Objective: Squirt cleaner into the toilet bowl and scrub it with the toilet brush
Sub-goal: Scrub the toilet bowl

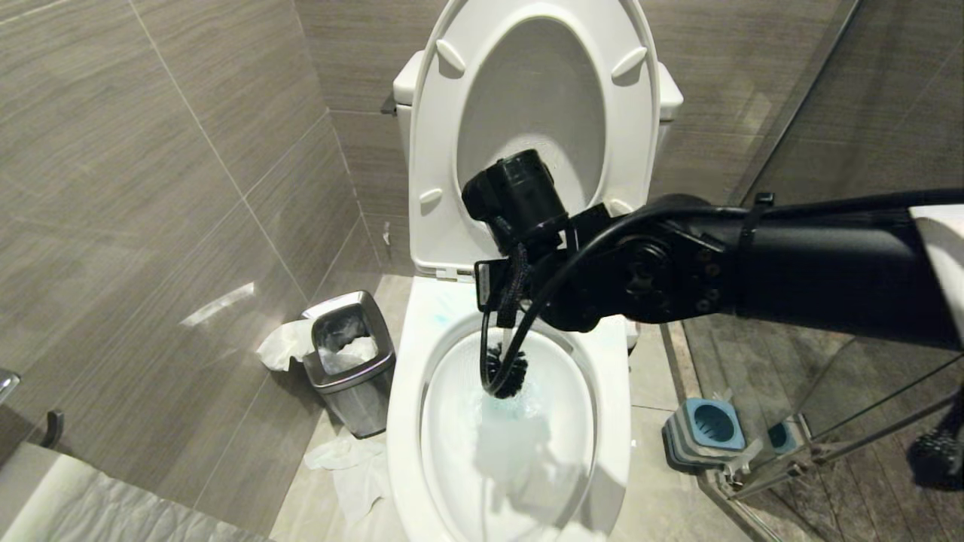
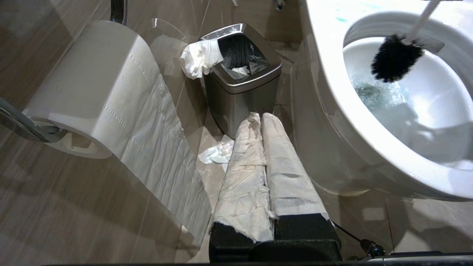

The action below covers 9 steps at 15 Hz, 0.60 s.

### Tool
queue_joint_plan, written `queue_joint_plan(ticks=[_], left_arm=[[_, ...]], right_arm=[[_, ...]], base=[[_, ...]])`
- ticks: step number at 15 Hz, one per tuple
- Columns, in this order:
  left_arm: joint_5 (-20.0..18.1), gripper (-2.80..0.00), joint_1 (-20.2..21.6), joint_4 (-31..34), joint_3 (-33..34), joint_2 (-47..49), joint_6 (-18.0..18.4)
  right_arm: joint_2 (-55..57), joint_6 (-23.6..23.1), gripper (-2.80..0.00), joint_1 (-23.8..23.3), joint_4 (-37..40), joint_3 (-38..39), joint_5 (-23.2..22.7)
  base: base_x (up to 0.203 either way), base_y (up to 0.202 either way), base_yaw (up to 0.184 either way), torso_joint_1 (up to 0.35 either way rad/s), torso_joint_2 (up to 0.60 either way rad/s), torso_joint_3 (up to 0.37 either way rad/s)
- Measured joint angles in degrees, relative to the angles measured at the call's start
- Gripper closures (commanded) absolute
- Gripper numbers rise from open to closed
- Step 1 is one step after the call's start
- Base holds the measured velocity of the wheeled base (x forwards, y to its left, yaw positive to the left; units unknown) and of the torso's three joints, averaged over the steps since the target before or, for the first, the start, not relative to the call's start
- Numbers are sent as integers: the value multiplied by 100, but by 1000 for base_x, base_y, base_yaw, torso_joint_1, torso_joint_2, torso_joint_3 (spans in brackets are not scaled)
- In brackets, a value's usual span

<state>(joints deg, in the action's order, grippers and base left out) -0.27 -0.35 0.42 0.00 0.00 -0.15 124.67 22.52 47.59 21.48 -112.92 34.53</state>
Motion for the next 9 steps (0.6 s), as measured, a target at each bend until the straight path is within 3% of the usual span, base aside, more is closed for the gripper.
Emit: queue_joint_plan(ticks=[6,9], left_arm=[[1,0,0,3,0,0,0],[0,0,0,1,0,0,-1]], right_arm=[[878,16,0,-132,-887,-20,-50],[1169,26,0,-203,-933,-22,-45]], base=[[0,0,0,0,0,0],[0,0,0,0,0,0]])
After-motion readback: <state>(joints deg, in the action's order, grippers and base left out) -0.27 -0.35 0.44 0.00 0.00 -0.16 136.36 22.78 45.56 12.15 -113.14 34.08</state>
